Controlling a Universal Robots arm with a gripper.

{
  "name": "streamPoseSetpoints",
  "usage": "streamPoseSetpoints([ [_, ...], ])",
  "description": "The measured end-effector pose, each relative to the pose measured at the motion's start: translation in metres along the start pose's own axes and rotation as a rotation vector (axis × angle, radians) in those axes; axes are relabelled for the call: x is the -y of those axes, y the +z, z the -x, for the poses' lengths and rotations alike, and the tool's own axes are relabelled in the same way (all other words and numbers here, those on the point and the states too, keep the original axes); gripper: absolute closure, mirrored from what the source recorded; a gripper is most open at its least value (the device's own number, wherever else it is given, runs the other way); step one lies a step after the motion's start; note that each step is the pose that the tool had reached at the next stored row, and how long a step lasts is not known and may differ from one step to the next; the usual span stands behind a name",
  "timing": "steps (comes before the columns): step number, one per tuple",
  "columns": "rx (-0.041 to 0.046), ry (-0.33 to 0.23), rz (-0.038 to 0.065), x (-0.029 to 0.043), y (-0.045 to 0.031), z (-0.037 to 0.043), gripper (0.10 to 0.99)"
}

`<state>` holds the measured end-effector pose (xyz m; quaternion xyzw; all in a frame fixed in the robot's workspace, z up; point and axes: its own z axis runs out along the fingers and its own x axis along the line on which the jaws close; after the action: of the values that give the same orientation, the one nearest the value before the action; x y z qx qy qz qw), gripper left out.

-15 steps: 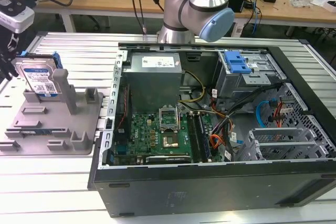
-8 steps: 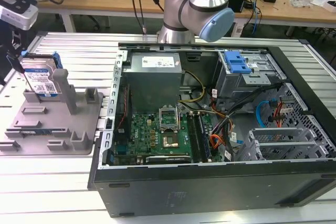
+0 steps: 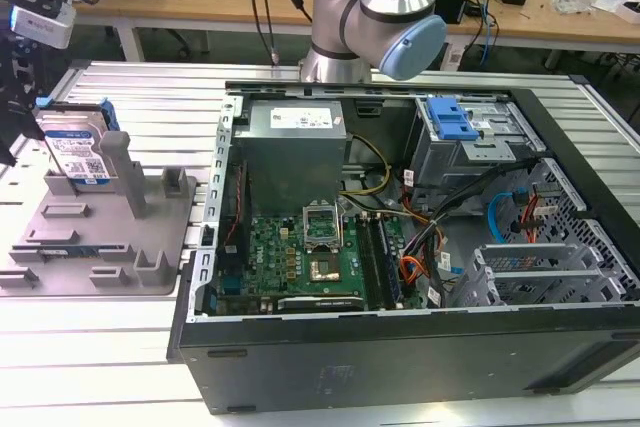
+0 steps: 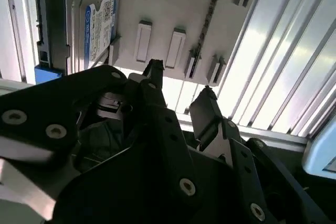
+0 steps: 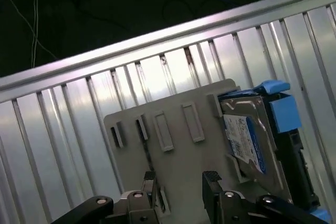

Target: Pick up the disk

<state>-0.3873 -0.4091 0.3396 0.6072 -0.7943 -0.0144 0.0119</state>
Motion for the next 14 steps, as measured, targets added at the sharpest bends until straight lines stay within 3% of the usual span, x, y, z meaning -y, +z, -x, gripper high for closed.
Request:
streamPoseSetpoints([
  [6,-0.0056,-0.134,-0.001,0.0001,0.0018,0.0,0.604],
  [9,-0.0097,-0.233,-0.004,0.0002,0.0032,0.0,0.604],
  [13,-0.01,-0.233,-0.005,-0.0003,0.0034,0.0017,0.604],
  [14,-0.0101,-0.233,-0.004,-0.0023,0.0033,0.0089,0.604],
])
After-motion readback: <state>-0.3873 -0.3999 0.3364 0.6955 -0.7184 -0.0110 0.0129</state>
